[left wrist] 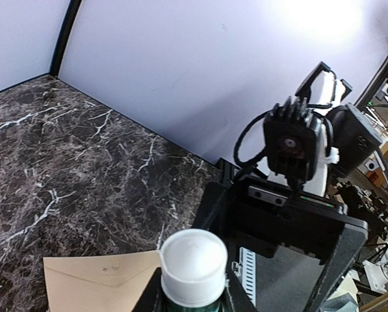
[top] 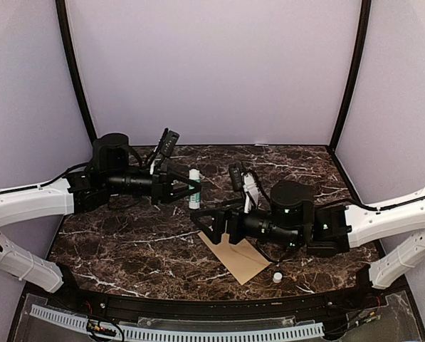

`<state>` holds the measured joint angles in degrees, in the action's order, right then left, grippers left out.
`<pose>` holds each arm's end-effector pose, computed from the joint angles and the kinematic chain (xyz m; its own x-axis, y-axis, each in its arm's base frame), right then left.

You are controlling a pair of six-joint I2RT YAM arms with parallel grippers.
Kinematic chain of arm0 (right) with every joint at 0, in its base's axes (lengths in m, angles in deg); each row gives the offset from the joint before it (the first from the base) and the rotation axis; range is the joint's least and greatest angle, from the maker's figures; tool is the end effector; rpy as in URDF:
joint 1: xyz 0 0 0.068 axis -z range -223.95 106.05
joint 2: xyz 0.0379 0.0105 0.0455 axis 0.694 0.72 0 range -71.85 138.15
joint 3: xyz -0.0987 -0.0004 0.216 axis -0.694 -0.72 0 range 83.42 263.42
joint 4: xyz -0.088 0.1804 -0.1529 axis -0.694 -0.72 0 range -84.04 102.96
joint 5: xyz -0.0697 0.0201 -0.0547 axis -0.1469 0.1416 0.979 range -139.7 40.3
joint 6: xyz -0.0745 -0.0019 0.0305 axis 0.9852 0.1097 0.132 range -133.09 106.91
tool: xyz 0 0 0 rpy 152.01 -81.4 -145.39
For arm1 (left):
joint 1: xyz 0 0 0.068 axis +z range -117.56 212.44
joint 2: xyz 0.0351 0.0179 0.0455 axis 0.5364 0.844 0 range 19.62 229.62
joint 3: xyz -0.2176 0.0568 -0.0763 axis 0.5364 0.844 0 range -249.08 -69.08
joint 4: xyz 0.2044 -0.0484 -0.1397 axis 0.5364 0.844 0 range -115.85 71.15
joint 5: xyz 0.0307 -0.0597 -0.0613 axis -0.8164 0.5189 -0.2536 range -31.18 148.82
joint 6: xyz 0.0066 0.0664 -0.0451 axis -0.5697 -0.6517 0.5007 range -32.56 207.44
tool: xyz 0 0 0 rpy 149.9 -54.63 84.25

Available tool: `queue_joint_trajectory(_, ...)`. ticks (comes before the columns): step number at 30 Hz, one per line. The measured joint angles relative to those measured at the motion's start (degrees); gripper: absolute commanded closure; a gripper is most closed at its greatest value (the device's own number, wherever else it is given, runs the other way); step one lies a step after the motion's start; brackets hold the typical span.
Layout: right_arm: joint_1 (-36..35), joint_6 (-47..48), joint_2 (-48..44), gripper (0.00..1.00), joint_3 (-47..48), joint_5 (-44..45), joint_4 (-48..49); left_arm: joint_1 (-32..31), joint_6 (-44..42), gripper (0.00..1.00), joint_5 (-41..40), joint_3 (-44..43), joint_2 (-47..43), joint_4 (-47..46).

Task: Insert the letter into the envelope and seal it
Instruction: Screw the solid glue.

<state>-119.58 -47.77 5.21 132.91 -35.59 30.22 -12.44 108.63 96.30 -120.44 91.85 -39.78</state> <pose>0.1019 0.3295 0.2540 -0.5372 0.1266 -0.8339 -0.6984 0.4875 0.5239 0.1970 -0.2558 0.2866 -0.4370 0.0302 -0.8990 0.8902 0.1578 -0.4274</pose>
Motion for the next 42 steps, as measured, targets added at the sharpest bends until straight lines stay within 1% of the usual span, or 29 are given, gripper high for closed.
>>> queue_joint_trajectory(8,1.97,0.37,-4.81,0.01,-9.05,-10.23,13.22,0.00,1.97,1.00,9.92,-0.02,0.00,-5.42)
queue_joint_trajectory(13,2.10,0.42,-4.61,0.02,-9.22,-15.82,18.62,0.00,4.46,1.00,15.45,0.00,0.02,-9.88)
queue_joint_trajectory(18,2.10,0.39,-1.84,0.03,-8.98,-20.98,22.64,0.00,5.01,1.00,18.32,0.00,0.04,-12.00)
queue_joint_trajectory(23,2.14,0.35,0.35,0.07,-8.90,-23.63,23.61,0.00,6.16,1.00,20.46,0.09,0.20,-13.94)
queue_joint_trajectory(26,2.14,0.33,0.68,0.11,-8.79,-24.46,23.98,0.00,6.95,1.00,21.05,0.17,0.22,-15.19)
queue_joint_trajectory(29,2.14,0.02,0.68,0.23,-8.33,-24.74,24.59,0.00,8.02,1.00,21.90,0.35,0.22,-16.55)
queue_joint_trajectory(34,2.14,0.20,0.68,0.27,-7.93,-25.07,25.90,0.00,9.20,1.00,22.45,0.70,0.22,-18.03)
queue_joint_trajectory(42,2.14,1.16,0.63,0.41,-7.26,-23.28,25.68,-0.61,10.16,1.00,23.21,0.85,0.22,-19.52)
